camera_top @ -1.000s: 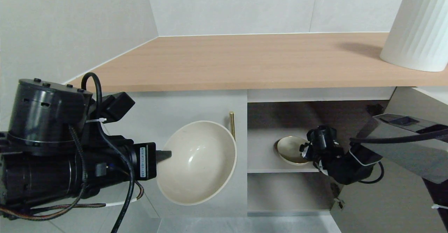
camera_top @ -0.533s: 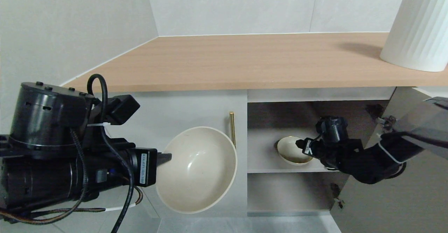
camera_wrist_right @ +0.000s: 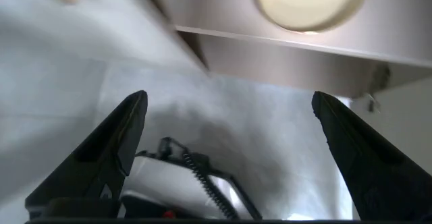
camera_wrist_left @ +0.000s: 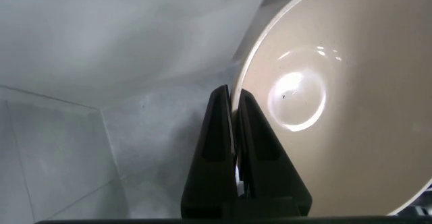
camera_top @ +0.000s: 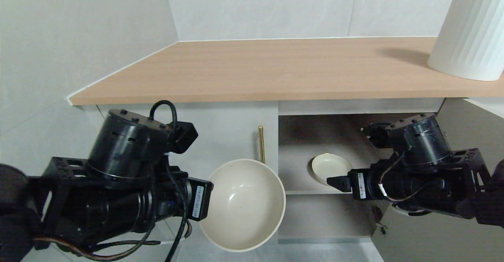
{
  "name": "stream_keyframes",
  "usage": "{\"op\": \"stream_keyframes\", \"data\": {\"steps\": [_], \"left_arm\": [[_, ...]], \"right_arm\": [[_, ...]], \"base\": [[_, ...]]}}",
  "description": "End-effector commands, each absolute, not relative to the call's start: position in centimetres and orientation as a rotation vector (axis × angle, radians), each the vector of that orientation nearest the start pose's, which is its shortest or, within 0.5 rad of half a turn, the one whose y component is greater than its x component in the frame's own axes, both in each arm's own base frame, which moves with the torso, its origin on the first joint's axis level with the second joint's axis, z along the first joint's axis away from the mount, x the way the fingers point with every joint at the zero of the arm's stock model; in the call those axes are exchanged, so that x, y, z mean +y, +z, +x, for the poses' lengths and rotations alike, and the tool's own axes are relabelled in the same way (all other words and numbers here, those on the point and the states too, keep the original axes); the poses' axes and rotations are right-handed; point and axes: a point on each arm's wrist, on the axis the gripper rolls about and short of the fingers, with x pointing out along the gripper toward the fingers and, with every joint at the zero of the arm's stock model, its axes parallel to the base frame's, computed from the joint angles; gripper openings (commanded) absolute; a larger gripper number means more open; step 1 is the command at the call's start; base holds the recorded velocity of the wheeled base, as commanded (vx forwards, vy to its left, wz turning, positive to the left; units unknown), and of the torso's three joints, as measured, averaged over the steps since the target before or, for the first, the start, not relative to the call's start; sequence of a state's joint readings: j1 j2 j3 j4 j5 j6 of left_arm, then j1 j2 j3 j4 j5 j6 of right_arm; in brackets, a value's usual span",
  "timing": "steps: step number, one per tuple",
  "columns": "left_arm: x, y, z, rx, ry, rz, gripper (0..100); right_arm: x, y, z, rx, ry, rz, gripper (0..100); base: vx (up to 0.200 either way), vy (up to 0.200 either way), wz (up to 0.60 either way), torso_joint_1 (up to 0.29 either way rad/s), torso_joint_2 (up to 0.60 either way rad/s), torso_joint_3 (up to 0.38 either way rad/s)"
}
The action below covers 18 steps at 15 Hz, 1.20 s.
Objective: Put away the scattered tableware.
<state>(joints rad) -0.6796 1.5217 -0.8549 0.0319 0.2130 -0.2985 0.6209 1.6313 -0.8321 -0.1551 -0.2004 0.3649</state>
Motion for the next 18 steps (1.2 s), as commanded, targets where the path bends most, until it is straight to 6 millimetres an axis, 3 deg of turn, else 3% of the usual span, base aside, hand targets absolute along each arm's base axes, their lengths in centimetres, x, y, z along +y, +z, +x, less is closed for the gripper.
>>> {"op": "stream_keyframes", "data": {"steps": [1,4,7,12,15,18], "left_arm": [[-17.6,16.5,20.5,0.747,-0.337,0.089,0],[-19.5,15.6,19.8,0.760,-0.393,0.124,0],[-21.2,13.9,19.5,0.803,-0.422,0.176,0],[-24.7,9.8,20.5,0.777,-0.354,0.261,0],[-25.1,10.0,20.7,0.713,-0.297,0.215,0],[-25.0,11.1,20.2,0.688,-0.308,0.189,0]], "right_arm": [[16.1,17.4,20.8,0.634,0.351,0.082,100],[17.1,16.0,20.4,0.676,0.383,0.021,100],[17.7,15.8,19.9,0.683,0.411,0.009,100],[18.7,14.6,19.4,0.723,0.438,-0.028,100],[19.6,12.4,20.1,0.787,0.420,-0.069,100],[20.1,11.6,20.7,0.794,0.415,-0.072,100]], "base": [[0.000,0.000,0.00,0.000,0.00,0.000],[0.000,0.000,0.00,0.000,0.00,0.000],[0.000,0.000,0.00,0.000,0.00,0.000],[0.000,0.000,0.00,0.000,0.00,0.000],[0.000,0.000,0.00,0.000,0.00,0.000],[0.000,0.000,0.00,0.000,0.00,0.000]]}}
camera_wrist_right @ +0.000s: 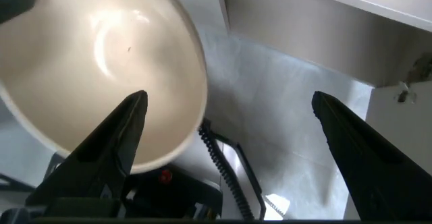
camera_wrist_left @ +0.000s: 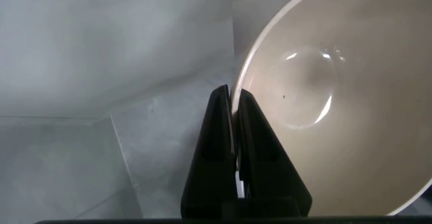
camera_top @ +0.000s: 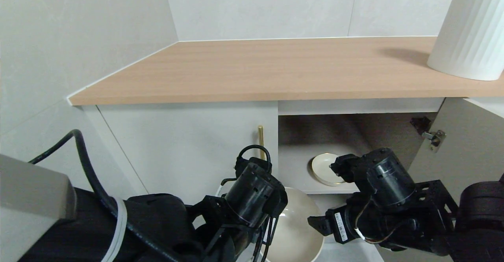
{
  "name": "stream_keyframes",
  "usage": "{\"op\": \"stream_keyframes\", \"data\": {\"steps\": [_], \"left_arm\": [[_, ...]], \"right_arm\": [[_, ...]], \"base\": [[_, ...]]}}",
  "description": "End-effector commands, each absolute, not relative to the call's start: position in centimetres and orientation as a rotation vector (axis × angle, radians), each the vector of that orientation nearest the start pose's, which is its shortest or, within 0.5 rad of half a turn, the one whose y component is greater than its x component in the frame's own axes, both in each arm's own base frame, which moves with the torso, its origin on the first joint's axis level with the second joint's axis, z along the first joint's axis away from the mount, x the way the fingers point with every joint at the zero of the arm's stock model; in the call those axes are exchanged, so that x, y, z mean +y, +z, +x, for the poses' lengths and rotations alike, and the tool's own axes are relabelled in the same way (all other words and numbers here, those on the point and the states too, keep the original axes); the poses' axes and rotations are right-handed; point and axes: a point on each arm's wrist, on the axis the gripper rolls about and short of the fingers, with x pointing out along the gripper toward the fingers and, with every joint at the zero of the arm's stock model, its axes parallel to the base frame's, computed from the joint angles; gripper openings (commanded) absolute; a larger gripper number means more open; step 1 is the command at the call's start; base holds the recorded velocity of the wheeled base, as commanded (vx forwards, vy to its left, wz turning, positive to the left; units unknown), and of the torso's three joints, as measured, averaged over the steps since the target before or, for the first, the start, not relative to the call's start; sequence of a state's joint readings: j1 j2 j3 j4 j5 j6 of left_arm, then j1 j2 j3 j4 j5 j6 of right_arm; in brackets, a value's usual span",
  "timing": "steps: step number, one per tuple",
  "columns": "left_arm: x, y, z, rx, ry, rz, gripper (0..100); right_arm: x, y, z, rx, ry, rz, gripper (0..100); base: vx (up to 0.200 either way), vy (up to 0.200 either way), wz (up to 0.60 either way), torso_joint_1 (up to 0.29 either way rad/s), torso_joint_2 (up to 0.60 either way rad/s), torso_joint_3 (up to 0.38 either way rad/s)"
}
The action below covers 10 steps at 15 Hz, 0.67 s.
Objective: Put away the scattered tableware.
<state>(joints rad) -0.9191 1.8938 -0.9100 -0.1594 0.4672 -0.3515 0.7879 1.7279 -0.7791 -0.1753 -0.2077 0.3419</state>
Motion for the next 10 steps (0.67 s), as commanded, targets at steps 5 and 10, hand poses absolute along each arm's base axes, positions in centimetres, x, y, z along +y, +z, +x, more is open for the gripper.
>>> {"op": "stream_keyframes", "data": {"steps": [5,10], "left_arm": [[-25.08,11.36,19.74,0.682,-0.321,0.190,0],[-25.08,11.30,19.75,0.684,-0.316,0.184,0]], "right_arm": [[20.61,10.87,21.41,0.775,0.410,-0.054,100],[20.69,10.66,21.49,0.776,0.407,-0.041,0]], "base": [[0.000,0.000,0.00,0.000,0.00,0.000],[0.000,0.000,0.00,0.000,0.00,0.000]]}}
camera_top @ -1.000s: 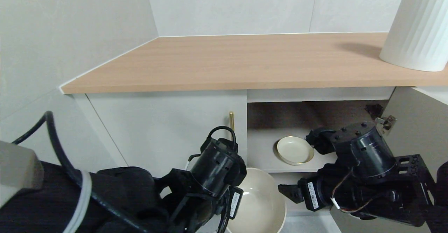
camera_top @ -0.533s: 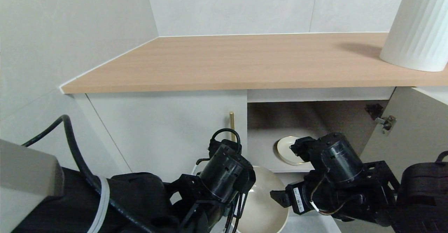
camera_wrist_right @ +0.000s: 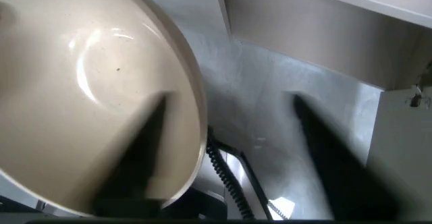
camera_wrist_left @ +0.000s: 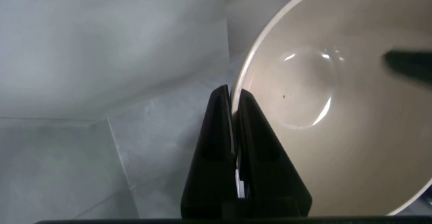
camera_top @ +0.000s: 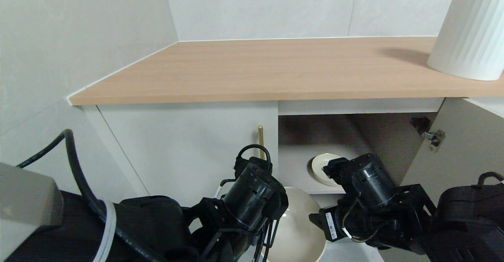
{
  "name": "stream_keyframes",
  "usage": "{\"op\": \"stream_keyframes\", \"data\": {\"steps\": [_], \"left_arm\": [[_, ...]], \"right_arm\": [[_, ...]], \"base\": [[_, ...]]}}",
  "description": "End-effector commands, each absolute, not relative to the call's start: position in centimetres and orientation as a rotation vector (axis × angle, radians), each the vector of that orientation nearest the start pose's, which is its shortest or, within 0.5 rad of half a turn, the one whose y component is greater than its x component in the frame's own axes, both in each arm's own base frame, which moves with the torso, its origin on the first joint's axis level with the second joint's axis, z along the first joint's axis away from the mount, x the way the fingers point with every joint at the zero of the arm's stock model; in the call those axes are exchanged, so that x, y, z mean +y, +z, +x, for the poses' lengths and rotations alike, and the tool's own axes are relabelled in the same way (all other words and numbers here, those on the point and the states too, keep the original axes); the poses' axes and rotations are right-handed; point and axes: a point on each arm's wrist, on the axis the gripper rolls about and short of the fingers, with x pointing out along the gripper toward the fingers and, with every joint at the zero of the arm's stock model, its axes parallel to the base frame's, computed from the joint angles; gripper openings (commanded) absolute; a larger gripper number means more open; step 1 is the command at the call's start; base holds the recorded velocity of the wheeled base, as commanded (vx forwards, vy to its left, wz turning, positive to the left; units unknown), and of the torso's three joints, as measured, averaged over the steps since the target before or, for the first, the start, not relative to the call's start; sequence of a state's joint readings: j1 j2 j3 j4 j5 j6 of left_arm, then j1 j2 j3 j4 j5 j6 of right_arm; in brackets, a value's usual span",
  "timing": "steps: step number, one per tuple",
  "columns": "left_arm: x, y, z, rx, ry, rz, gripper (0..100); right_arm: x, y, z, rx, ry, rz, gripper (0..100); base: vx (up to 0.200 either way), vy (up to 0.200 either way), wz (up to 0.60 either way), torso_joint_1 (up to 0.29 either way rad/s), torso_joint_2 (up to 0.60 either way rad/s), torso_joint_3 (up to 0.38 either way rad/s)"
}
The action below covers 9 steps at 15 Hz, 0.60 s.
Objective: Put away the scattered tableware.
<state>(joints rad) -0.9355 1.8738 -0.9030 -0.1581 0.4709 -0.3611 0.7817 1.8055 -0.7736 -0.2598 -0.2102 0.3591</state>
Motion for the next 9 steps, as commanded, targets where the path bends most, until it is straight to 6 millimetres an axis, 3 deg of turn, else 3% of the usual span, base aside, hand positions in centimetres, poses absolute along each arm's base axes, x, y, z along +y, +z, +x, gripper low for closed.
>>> {"op": "stream_keyframes", "data": {"steps": [1,9], "left_arm": [[-25.11,11.20,19.77,0.687,-0.315,0.186,0],[-25.13,11.09,19.78,0.690,-0.315,0.189,0]], "right_arm": [[20.68,10.71,21.47,0.775,0.407,-0.040,0],[20.62,10.81,21.42,0.772,0.407,-0.039,0]], "base": [[0.000,0.000,0.00,0.000,0.00,0.000],[0.000,0.000,0.00,0.000,0.00,0.000]]}}
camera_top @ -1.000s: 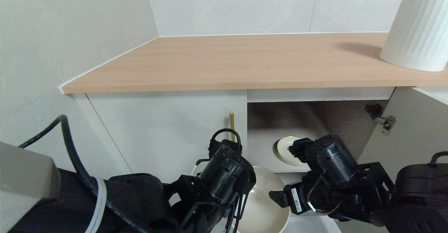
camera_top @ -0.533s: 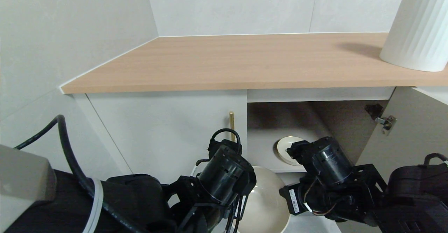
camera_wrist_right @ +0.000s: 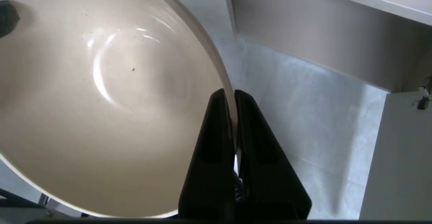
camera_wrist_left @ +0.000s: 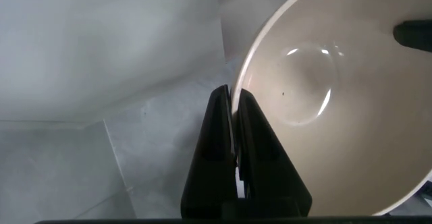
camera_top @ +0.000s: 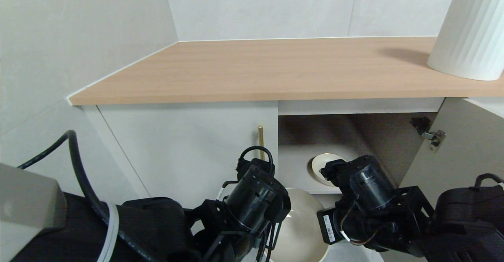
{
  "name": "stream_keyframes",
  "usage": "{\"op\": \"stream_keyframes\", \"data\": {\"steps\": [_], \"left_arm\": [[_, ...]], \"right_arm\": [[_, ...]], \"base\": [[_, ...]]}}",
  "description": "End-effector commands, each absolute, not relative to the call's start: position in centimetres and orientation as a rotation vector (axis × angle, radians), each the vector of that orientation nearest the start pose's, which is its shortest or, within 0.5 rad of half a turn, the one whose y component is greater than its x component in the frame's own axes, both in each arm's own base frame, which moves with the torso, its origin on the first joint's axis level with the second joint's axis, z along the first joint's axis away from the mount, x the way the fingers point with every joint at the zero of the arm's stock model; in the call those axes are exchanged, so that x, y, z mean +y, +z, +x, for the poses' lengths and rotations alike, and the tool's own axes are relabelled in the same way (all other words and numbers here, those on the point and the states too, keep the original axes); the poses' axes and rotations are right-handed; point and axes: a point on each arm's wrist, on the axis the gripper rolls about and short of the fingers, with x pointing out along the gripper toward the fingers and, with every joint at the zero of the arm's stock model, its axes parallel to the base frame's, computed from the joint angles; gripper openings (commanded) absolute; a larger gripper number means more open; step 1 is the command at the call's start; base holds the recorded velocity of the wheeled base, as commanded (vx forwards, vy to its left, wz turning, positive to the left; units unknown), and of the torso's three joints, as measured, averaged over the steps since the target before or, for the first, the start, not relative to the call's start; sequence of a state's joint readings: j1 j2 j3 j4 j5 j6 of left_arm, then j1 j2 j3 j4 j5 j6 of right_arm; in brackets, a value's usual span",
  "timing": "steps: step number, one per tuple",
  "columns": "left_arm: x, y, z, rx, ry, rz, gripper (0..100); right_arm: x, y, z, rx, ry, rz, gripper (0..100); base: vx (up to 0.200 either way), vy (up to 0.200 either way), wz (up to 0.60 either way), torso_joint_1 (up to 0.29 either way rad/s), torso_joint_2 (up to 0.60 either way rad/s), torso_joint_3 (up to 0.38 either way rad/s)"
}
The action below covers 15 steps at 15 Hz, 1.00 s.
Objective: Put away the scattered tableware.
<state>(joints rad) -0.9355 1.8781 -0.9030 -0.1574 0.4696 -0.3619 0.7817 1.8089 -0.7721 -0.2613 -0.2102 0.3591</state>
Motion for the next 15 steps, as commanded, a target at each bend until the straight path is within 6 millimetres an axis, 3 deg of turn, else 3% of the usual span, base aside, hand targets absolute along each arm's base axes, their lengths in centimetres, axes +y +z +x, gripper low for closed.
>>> {"op": "stream_keyframes", "data": {"steps": [1,2,3,10,15], "left_arm": [[-25.1,11.0,19.8,0.691,-0.313,0.192,0],[-25.1,11.0,19.8,0.689,-0.304,0.196,0],[-25.0,10.9,19.8,0.687,-0.298,0.201,100],[-25.0,11.3,19.8,0.669,-0.289,0.187,100],[-25.1,11.5,19.9,0.641,-0.286,0.167,100]], "right_arm": [[20.6,10.8,21.4,0.772,0.407,-0.039,0],[20.6,10.8,21.4,0.772,0.407,-0.039,0],[20.6,10.9,21.4,0.771,0.407,-0.038,0],[20.5,10.6,21.6,0.777,0.398,-0.039,0],[18.4,9.5,25.7,0.783,0.237,0.085,0]], "base": [[0.000,0.000,0.00,0.000,0.00,0.000],[0.000,0.000,0.00,0.000,0.00,0.000],[0.000,0.000,0.00,0.000,0.00,0.000],[0.000,0.000,0.00,0.000,0.00,0.000],[0.000,0.000,0.00,0.000,0.00,0.000]]}}
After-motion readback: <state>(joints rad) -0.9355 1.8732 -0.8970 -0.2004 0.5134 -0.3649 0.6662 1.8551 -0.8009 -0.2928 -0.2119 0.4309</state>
